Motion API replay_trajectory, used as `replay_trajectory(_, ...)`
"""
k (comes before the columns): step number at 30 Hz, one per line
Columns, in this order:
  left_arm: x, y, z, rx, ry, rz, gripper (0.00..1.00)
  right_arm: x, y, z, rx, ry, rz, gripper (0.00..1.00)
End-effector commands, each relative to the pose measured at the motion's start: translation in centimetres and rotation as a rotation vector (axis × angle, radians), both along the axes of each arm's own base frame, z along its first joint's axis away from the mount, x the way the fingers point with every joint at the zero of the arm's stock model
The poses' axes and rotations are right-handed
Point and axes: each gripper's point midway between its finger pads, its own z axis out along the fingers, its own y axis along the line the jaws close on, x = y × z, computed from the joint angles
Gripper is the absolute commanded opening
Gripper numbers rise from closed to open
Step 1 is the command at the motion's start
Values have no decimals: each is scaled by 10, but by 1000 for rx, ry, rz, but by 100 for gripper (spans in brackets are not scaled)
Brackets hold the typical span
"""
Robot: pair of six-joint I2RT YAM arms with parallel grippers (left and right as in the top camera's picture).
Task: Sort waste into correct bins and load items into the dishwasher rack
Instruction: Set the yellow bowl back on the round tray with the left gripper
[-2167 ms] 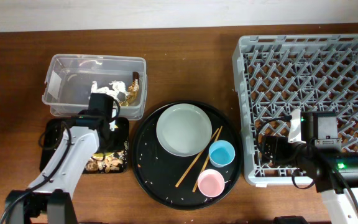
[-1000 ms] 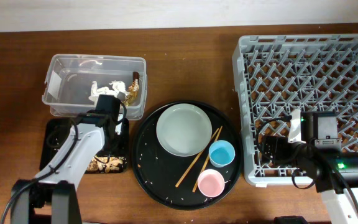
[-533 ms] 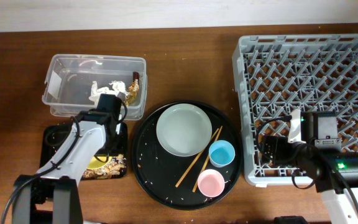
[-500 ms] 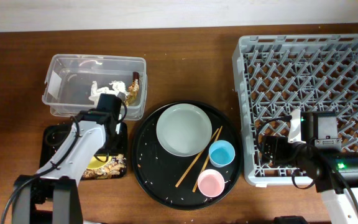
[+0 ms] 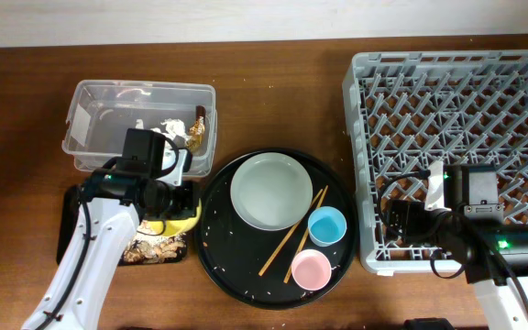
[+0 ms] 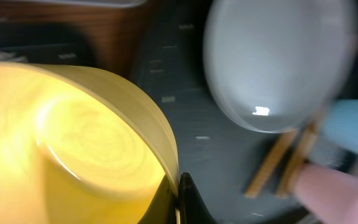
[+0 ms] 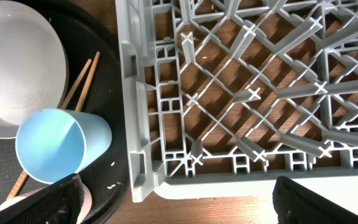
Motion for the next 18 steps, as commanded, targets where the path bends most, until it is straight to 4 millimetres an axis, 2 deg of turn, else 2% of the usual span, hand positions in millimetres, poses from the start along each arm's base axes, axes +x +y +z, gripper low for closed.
replay_trajectory(1,1,-36,24,-164,-51,-97,0,3,2,7,6,-22,7,98)
replay_trajectory(7,-6,-69,16,-90,-81,-225,0,3,2,7,6,-23,6,98)
replay_trajectory(10,-12,-86,-4,-47,-31,-276,0,3,2,7,6,-23,7,98)
replay_trajectory(15,-20,-89,-53,140,62,-331,0,3,2,7,6,-23,6,98)
replay_trajectory(18,-24,-92,-59,156,78,-351,1,3,2,7,6,-23,6,98)
